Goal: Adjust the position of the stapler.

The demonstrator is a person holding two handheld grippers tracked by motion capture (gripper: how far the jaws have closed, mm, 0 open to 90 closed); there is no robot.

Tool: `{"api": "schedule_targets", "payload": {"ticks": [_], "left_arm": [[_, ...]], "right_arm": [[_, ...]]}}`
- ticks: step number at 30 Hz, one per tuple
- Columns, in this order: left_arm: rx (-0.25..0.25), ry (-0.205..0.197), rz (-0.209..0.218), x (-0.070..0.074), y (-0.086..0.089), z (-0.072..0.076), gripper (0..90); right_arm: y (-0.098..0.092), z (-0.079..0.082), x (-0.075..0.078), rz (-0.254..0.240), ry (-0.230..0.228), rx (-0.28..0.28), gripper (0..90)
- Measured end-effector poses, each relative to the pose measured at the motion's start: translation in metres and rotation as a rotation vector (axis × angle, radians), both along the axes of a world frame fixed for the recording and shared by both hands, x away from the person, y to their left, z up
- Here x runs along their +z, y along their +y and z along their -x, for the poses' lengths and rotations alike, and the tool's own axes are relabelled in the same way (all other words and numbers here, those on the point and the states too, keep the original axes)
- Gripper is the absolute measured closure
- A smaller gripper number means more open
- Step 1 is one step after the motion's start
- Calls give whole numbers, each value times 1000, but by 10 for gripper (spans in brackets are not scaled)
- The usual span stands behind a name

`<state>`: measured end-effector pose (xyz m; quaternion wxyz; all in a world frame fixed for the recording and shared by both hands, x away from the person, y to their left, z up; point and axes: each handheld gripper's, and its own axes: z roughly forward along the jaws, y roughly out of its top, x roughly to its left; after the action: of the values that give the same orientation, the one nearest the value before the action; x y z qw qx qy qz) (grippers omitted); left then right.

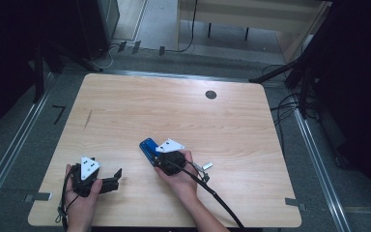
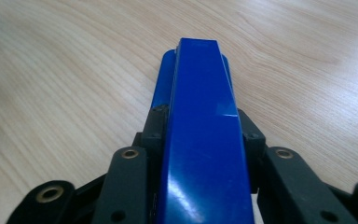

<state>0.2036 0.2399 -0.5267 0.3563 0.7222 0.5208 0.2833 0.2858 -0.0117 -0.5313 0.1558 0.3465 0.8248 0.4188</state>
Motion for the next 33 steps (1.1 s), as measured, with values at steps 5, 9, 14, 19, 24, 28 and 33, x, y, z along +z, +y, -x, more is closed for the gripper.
{"api": "schedule_targets", "payload": {"ticks": [5, 9, 14, 19, 24, 28, 33], "left_arm": [[6, 6, 10, 0, -1, -1, 0], [0, 20, 20, 0, -2, -1, 0], [-25, 30, 9, 0, -6, -1, 0], [-55, 15, 22, 1, -13, 0, 0], [-88, 7, 13, 2, -24, 1, 0], [-88, -9, 8, 1, -33, 2, 47], [-117, -15, 22, 2, -42, 4, 145]], "right_arm": [[-4, 2, 0, 12, 5, 32, 669], [-10, 6, 0, 14, 3, 62, 669], [-19, 12, 0, 14, -2, 90, 669], [-29, 20, 0, 14, 1, 103, 669], [-38, 28, 0, 20, 4, 130, 669], [-47, 35, -1, 15, 1, 144, 669], [-56, 43, -1, 22, -9, 167, 669]]}}
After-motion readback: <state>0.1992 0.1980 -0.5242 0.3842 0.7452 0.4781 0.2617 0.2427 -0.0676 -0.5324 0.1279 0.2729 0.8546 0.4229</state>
